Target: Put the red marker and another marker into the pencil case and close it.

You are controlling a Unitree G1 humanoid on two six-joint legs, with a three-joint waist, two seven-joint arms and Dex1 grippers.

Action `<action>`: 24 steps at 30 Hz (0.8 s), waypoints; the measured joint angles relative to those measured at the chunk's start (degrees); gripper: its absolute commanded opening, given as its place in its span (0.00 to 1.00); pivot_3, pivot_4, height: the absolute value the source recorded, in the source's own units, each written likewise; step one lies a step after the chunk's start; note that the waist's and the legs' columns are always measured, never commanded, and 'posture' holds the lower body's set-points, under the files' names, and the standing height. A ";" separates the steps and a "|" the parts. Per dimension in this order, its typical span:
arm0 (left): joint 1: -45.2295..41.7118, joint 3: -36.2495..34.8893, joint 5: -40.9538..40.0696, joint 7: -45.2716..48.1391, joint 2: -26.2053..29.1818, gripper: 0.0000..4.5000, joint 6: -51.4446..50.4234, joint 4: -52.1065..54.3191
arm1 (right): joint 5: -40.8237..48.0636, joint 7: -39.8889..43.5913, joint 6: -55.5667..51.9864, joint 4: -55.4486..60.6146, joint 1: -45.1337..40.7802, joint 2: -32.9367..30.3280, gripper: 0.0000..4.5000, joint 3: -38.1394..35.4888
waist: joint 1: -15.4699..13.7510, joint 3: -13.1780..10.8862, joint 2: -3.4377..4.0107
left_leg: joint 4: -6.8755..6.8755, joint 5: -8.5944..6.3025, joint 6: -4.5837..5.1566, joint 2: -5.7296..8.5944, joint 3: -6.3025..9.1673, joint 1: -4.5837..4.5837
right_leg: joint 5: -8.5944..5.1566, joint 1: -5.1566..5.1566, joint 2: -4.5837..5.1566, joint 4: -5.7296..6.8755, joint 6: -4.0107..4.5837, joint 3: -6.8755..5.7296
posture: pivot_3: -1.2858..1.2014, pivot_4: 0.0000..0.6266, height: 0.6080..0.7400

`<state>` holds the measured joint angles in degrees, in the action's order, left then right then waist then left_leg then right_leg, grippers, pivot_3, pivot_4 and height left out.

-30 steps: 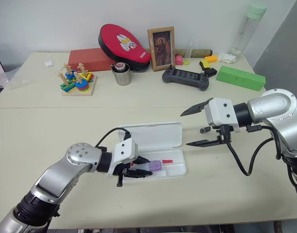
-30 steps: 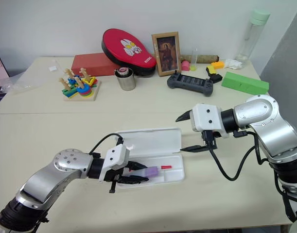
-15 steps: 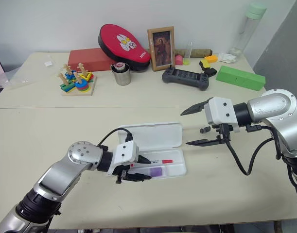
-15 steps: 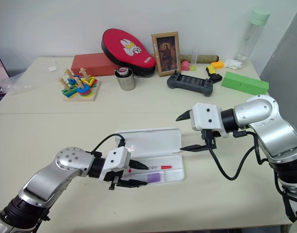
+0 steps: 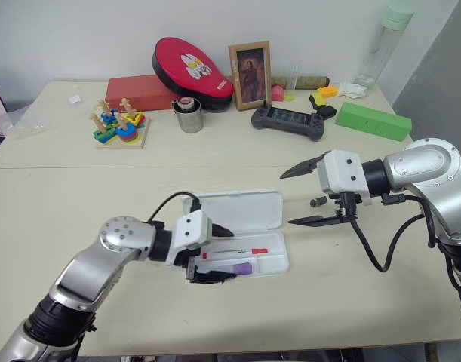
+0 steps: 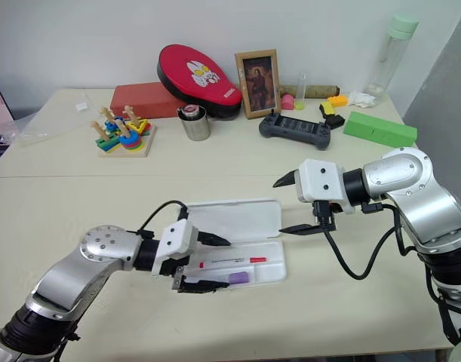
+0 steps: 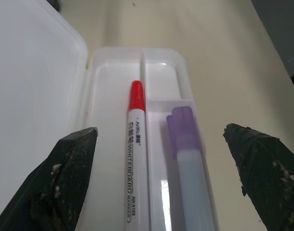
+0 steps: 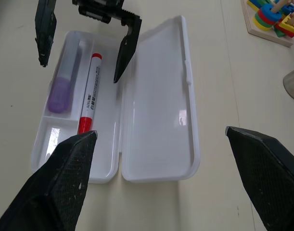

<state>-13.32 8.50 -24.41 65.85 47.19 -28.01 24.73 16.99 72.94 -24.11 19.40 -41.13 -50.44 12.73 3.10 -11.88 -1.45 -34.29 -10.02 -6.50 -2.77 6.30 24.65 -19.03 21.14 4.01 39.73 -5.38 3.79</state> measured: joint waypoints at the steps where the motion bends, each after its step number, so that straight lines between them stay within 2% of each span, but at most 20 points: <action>1: 0.13 -1.73 -1.61 -0.35 0.34 0.99 -1.44 1.36 | 0.00 -0.10 0.00 0.00 0.01 -0.01 1.00 -0.22 | -0.01 0.00 0.00 | 0.00 0.00 0.00 0.00 0.00 0.00 | 0.00 0.00 0.00 0.00 0.00 0.00 | 0.52 0.24 1.00; 10: -0.68 -12.76 -17.52 -4.44 3.92 0.99 -15.91 10.36 | -0.06 -0.29 0.25 -0.19 0.42 -0.07 1.00 -0.34 | 0.01 0.00 0.00 | -0.01 0.00 0.00 0.00 0.01 0.00 | 0.00 -0.01 0.00 0.03 0.00 -0.01 | 0.52 0.24 1.00; 15: -1.80 -20.20 -27.06 -5.53 8.95 0.99 -22.21 11.75 | -1.10 -0.36 2.00 -2.13 1.66 -0.62 1.00 -0.35 | 0.06 0.00 -0.01 | -0.01 0.00 0.00 0.00 0.03 0.00 | 0.00 0.00 0.00 0.03 0.00 -0.02 | 0.52 0.24 1.00; 19: -6.26 -28.58 -31.51 -6.46 13.59 0.99 -23.68 10.80 | -2.95 -0.58 3.01 -4.51 2.63 -1.23 1.00 -0.35 | 0.06 0.00 0.00 | -0.01 0.00 0.00 0.00 0.00 -0.01 | 0.00 -0.02 0.00 0.00 0.00 -0.01 | 0.52 0.24 1.00; 24: -11.37 -28.38 -32.02 -9.68 13.68 0.99 -23.32 10.09 | -6.72 -1.23 6.56 -8.61 4.80 -1.65 1.00 -0.30 | 0.07 0.00 0.00 | -0.02 0.00 0.00 0.00 0.00 0.00 | 0.00 -0.01 0.00 0.00 0.00 0.00 | 0.52 0.24 1.00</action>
<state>-24.70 -19.89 -56.43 56.17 60.87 -51.32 34.82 10.26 71.71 -17.55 10.79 -36.33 -52.09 12.43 3.16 -11.88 -1.45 -34.32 -10.02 -6.51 -2.77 6.30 24.64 -19.03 21.13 4.01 39.73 -5.39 3.79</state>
